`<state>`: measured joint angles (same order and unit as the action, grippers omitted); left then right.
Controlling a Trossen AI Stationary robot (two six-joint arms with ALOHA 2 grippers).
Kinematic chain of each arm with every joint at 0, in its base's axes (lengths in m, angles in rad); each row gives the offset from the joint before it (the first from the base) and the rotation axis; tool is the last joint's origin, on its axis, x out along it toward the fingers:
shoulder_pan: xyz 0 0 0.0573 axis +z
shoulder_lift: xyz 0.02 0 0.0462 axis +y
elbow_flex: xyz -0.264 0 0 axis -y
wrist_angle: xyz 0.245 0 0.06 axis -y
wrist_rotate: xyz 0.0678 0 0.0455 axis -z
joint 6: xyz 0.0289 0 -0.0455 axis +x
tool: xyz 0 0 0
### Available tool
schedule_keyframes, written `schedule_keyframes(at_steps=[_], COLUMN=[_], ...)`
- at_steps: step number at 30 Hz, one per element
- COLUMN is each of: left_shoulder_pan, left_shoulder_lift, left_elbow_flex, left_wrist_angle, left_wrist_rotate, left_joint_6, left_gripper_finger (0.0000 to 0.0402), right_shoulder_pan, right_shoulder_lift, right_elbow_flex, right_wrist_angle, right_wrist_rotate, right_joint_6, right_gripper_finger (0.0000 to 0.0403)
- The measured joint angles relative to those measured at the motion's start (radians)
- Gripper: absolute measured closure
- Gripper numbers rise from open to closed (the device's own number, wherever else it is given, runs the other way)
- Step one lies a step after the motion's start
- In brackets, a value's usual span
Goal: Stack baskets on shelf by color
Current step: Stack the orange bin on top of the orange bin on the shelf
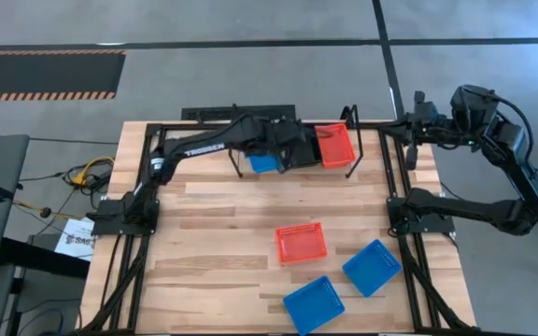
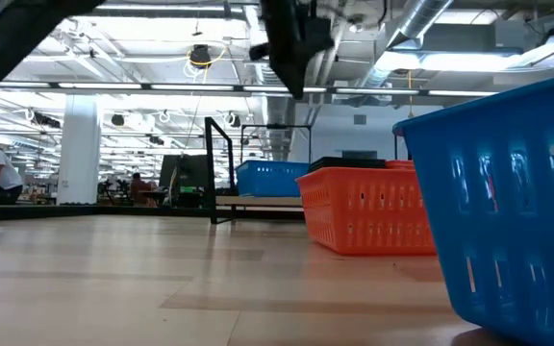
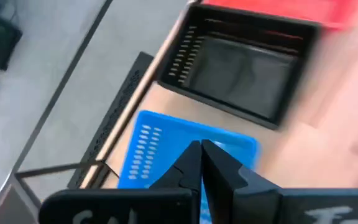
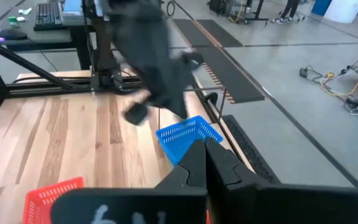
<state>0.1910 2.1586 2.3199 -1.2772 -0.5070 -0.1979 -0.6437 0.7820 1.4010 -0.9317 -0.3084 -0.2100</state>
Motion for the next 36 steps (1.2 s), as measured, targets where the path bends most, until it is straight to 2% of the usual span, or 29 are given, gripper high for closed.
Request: schedule_keyframes(at_steps=[6,9,13,20,22,26,31,36], left_shoulder_pan=[-0.08,-0.108,-0.159,-0.213,-0.218,-0.221,-0.221,-0.22], left_shoulder_lift=[-0.032,-0.033,-0.034,-0.032,-0.032,-0.032,-0.032,-0.031], left_elbow_flex=[0.001,0.0,-0.011,-0.011,-0.011,-0.011,-0.011,-0.011], left_wrist_angle=[-0.21,-0.305,-0.279,-0.28,-0.28,-0.277,-0.276,-0.256], left_wrist_rotate=[-0.026,-0.029,-0.017,-0.052,-0.057,-0.054,-0.055,-0.047], left_joint_6=[-0.146,-0.244,-0.196,-0.124,-0.096,-0.046,0.011,0.053], left_gripper_finger=[0.0401,0.0401,0.0401,0.0401,0.0401,0.0401,0.0401,0.0401], right_shoulder_pan=[0.0,0.001,0.002,0.041,0.069,0.162,0.312,0.452], right_shoulder_lift=[0.032,0.045,0.059,0.086,0.092,0.056,-0.009,-0.037], right_elbow_flex=[0.0,0.0,0.0,0.0,-0.004,-0.053,-0.147,-0.299], right_wrist_angle=[-0.012,-0.084,-0.263,-0.57,-0.646,-0.641,-0.643,-0.637], right_wrist_rotate=[-0.002,-0.003,-0.002,-0.002,0.0,-0.044,0.021,0.085], right_joint_6=[0.001,0.047,0.145,0.345,0.429,0.671,0.921,1.091], right_gripper_finger=[0.0397,0.0397,0.0397,0.0399,0.04,0.0399,0.04,0.0399])
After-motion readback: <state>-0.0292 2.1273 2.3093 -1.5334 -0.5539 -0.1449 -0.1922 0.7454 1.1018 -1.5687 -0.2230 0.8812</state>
